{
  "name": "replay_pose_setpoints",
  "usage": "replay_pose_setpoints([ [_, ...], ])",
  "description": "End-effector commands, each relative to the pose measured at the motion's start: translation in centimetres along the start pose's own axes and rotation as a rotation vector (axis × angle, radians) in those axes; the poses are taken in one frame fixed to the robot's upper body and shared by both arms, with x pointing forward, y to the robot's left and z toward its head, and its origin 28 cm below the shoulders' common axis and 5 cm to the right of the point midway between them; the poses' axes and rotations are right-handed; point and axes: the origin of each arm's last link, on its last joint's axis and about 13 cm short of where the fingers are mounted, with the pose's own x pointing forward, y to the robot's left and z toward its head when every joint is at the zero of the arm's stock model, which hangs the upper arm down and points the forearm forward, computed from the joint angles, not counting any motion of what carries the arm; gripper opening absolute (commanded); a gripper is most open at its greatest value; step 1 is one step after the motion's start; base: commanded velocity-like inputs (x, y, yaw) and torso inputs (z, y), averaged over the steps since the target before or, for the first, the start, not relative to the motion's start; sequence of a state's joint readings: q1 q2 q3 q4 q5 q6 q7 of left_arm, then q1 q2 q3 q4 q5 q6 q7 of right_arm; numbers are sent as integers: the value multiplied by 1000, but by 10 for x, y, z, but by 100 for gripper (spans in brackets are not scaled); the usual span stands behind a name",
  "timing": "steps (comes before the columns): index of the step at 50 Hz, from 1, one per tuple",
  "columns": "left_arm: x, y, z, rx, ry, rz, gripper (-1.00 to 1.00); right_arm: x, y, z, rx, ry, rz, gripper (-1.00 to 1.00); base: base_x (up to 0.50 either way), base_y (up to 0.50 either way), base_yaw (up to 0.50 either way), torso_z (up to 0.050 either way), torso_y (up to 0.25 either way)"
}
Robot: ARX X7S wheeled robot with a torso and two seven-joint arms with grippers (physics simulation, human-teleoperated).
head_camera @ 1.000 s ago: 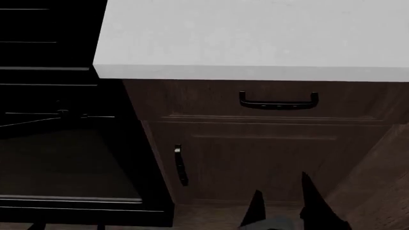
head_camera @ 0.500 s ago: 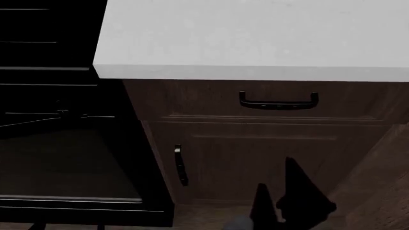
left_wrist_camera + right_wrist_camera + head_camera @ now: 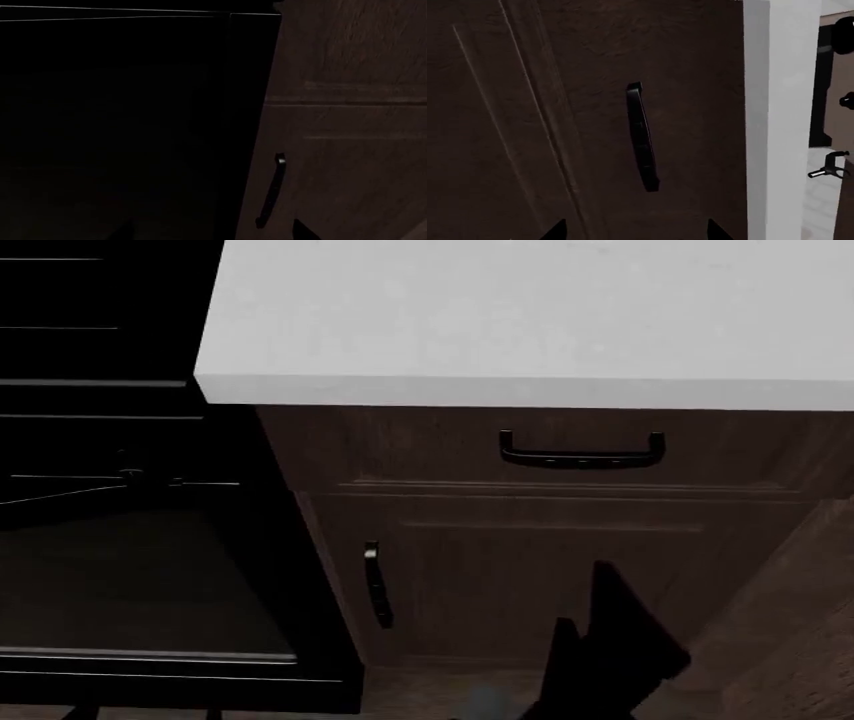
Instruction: Open the right drawer.
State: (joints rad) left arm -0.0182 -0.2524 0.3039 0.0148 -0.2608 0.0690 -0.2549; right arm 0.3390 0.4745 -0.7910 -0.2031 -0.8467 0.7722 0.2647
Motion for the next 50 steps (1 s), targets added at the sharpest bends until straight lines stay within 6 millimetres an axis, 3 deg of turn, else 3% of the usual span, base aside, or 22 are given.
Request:
replay_pose_setpoints([
  [1, 0, 0, -1, 3, 3, -1, 100, 10, 7, -6, -93, 21, -10, 100, 0, 0, 0, 0, 0],
  [16, 0, -1, 0, 11, -1, -5, 100, 29, 11, -9, -189, 29, -22, 100, 0, 0, 0, 0, 0],
  [18, 0, 0, -1, 9, 2, -3, 100, 31, 11, -8, -286, 7, -31, 100, 0, 0, 0, 0, 0],
  [19, 0, -1, 0, 12, -2, -6, 100, 33, 10, -8, -228, 29, -35, 100, 0, 0, 0, 0, 0],
  [26, 2, -1, -3, 20, 14, -5, 100, 42, 12, -9, -299, 16, -41, 100, 0, 0, 0, 0, 0],
  [50, 3, -1, -3, 17, 23, -5, 100, 76, -4, -10, -389, 33, -64, 100, 0, 0, 0, 0, 0],
])
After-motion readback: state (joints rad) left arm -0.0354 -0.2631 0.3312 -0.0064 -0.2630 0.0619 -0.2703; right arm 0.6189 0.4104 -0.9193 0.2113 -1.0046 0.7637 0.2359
